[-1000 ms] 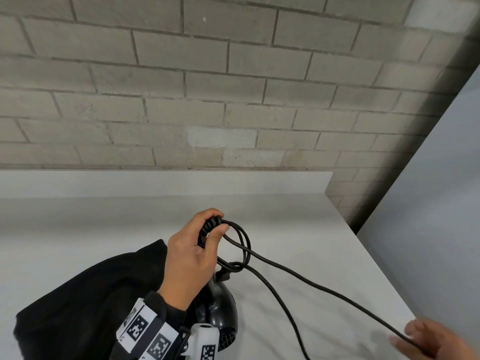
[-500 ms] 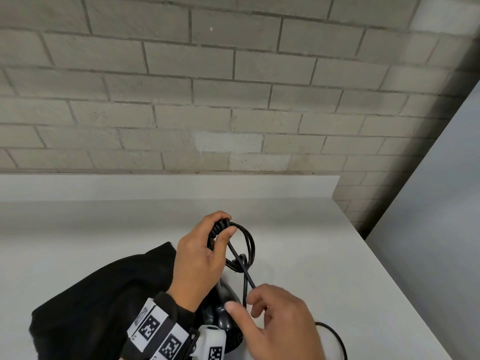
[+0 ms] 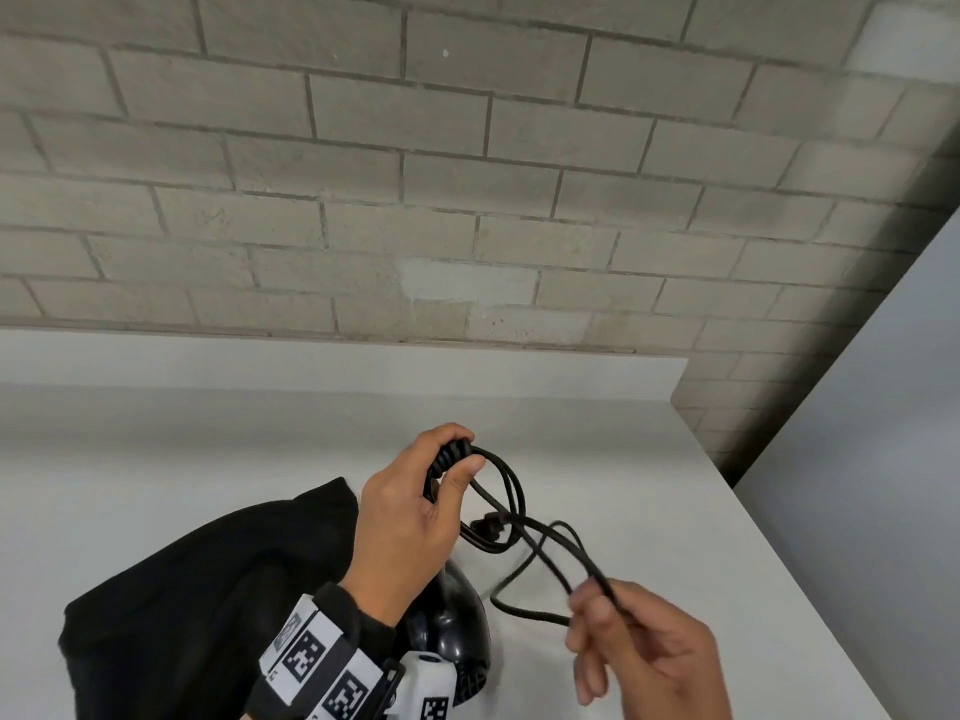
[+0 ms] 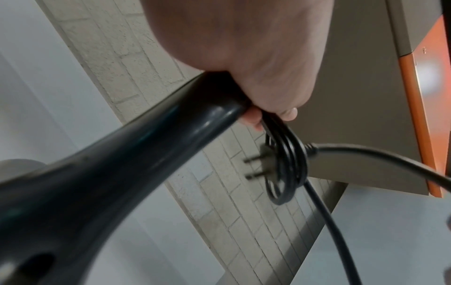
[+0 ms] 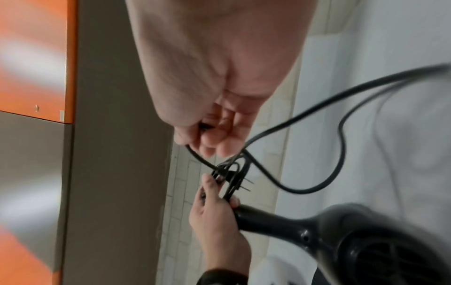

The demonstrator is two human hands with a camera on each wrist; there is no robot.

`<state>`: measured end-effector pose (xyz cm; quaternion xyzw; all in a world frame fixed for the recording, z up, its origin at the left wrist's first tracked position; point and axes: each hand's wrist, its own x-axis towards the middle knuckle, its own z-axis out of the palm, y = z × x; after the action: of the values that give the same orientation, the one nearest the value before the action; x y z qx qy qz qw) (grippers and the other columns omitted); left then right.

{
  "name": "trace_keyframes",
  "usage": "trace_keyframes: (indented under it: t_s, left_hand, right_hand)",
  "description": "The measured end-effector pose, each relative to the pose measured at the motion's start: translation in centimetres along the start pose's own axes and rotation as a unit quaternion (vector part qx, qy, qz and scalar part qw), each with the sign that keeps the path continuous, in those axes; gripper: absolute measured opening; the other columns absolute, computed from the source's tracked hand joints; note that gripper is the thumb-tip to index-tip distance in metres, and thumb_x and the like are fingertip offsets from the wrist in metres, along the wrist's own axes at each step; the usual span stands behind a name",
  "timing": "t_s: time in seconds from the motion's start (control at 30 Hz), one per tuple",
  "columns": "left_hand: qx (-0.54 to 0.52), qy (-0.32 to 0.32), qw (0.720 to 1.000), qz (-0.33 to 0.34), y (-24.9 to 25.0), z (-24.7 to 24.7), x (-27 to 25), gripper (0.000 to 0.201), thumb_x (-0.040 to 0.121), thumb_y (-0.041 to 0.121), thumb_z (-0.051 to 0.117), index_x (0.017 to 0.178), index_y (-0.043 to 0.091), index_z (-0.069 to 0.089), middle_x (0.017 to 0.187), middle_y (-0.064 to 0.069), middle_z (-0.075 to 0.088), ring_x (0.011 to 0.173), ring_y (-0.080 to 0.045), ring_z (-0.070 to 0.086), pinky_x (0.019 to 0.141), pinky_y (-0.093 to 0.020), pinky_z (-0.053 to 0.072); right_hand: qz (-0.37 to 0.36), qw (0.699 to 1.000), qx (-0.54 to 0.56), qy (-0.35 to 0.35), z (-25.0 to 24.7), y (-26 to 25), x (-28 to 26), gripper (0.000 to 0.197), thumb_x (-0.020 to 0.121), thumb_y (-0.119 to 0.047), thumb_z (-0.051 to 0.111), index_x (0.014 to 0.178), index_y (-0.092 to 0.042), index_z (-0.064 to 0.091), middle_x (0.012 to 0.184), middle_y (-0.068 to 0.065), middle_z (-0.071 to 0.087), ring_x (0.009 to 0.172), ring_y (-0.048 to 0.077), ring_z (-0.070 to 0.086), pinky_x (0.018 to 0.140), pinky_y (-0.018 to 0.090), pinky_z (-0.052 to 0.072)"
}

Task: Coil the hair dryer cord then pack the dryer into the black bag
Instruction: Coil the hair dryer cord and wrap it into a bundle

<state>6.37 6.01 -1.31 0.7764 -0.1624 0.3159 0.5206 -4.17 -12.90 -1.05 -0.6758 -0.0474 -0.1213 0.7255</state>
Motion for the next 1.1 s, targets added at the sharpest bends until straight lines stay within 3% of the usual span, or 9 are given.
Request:
trace_keyframes:
  t_s: [0.17,0.27,0.37,0.53,0.67,0.8,0.93,1.03,1.1]
  left_hand:
    - [-0.002,-0.007,1.0,0.002,0.5,0.3,0.0,0.024,0.091,0.046,0.056,0.111,0.034,0.06,0.085,0.019,0.064,0.063,-0.012,0.06,0.061,-0.025,0.05]
    - [-0.005,-0.021,1.0,0.018,1.0,0.5,-0.2,0.025,0.093,0.05,0.054,0.111,0.034,0.059,0.085,0.02,0.064,0.06,-0.012,0.059,0.058,-0.026,0.051]
    - [-0.009,-0.035,0.999,0.031,1.6,1.0,-0.4,0.028,0.095,0.052,0.052,0.112,0.032,0.06,0.087,0.018,0.065,0.061,-0.011,0.06,0.059,-0.027,0.051]
    - [-0.001,-0.007,1.0,0.02,0.2,0.5,0.3,0.03,0.092,0.041,0.058,0.112,0.022,0.066,0.091,0.02,0.066,0.06,-0.009,0.06,0.06,-0.019,0.05]
    - [-0.006,-0.005,1.0,0.01,-0.1,-0.1,0.4,0.034,0.091,0.044,0.057,0.112,0.019,0.067,0.086,0.022,0.064,0.061,-0.007,0.059,0.061,-0.008,0.044]
    - [-0.005,0.0,1.0,0.009,-0.3,0.0,0.3,0.034,0.091,0.045,0.057,0.112,0.021,0.067,0.091,0.022,0.066,0.069,-0.01,0.064,0.064,-0.014,0.05]
    - [-0.008,0.001,1.0,0.004,0.0,0.1,0.1,0.033,0.091,0.047,0.056,0.112,0.023,0.066,0.09,0.023,0.066,0.067,-0.011,0.063,0.063,-0.016,0.05]
    - [-0.008,-0.005,1.0,0.013,0.4,0.1,0.0,0.03,0.092,0.051,0.055,0.112,0.029,0.062,0.088,0.024,0.065,0.062,-0.011,0.062,0.06,-0.017,0.05]
    - [-0.007,-0.01,1.0,0.013,0.6,0.2,0.0,0.027,0.091,0.049,0.056,0.111,0.031,0.061,0.084,0.025,0.063,0.059,-0.011,0.059,0.058,-0.016,0.047]
  right_hand:
    - [-0.015,1.0,0.005,0.009,-4.4,1.1,-2.0,0.05,0.056,-0.055,0.087,0.068,-0.008,0.076,0.052,0.032,0.052,0.041,0.024,0.046,0.049,0.019,0.039]
    - [-0.058,0.997,0.028,-0.034,-4.9,2.3,-1.8,0.021,0.067,-0.024,0.084,0.069,-0.005,0.075,0.049,0.016,0.056,0.04,0.019,0.043,0.048,0.021,0.035]
    - [-0.153,0.979,0.129,-0.039,-4.6,2.3,-1.6,0.023,0.084,-0.029,0.075,0.084,-0.006,0.072,0.063,0.001,0.059,0.04,0.014,0.042,0.039,0.032,0.03]
    - [-0.165,0.976,-0.091,-0.113,-5.1,-1.3,-0.4,0.031,0.094,-0.047,0.056,0.081,-0.023,0.071,0.075,-0.015,0.063,0.052,0.012,0.053,0.051,0.019,0.041]
    - [-0.126,0.957,-0.245,-0.089,-5.6,-0.3,-0.3,0.052,0.092,-0.069,0.036,0.06,-0.041,0.066,0.06,-0.02,0.054,0.051,0.0,0.049,0.051,0.013,0.037]
    - [-0.06,0.921,-0.374,-0.09,-5.3,1.2,-0.4,0.05,0.079,-0.076,0.051,0.049,-0.037,0.056,0.054,-0.013,0.055,0.052,0.0,0.053,0.052,0.008,0.036]
    - [-0.107,0.856,-0.504,-0.043,-3.9,2.9,0.5,0.022,0.076,-0.06,0.061,0.089,-0.044,0.06,0.084,-0.023,0.058,0.079,-0.004,0.051,0.061,0.005,0.038]
    - [-0.114,0.877,-0.465,-0.046,-1.8,3.5,1.6,0.059,0.082,-0.061,0.059,0.132,-0.036,0.042,0.127,-0.025,0.044,0.121,-0.007,0.036,0.095,0.012,0.034]
    - [-0.107,0.882,-0.449,-0.091,-0.6,3.2,2.5,0.071,0.086,-0.062,0.054,0.143,-0.035,0.022,0.142,-0.024,0.031,0.138,-0.009,0.02,0.114,0.017,0.016]
